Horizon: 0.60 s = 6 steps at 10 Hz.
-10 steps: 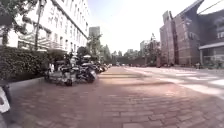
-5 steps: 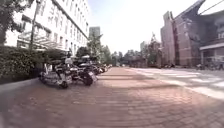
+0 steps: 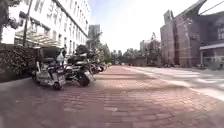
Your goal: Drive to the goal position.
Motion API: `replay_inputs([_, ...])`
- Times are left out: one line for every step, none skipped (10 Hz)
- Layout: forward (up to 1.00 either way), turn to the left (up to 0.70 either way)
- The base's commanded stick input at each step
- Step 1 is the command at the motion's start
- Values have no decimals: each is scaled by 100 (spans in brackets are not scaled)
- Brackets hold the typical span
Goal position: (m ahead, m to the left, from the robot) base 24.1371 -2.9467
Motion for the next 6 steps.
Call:
replay_inputs([70,0])
replay_inputs([70,0])
replay_inputs([70,0])
replay_inputs([70,0])
replay_inputs([70,0])
replay_inputs([70,0])
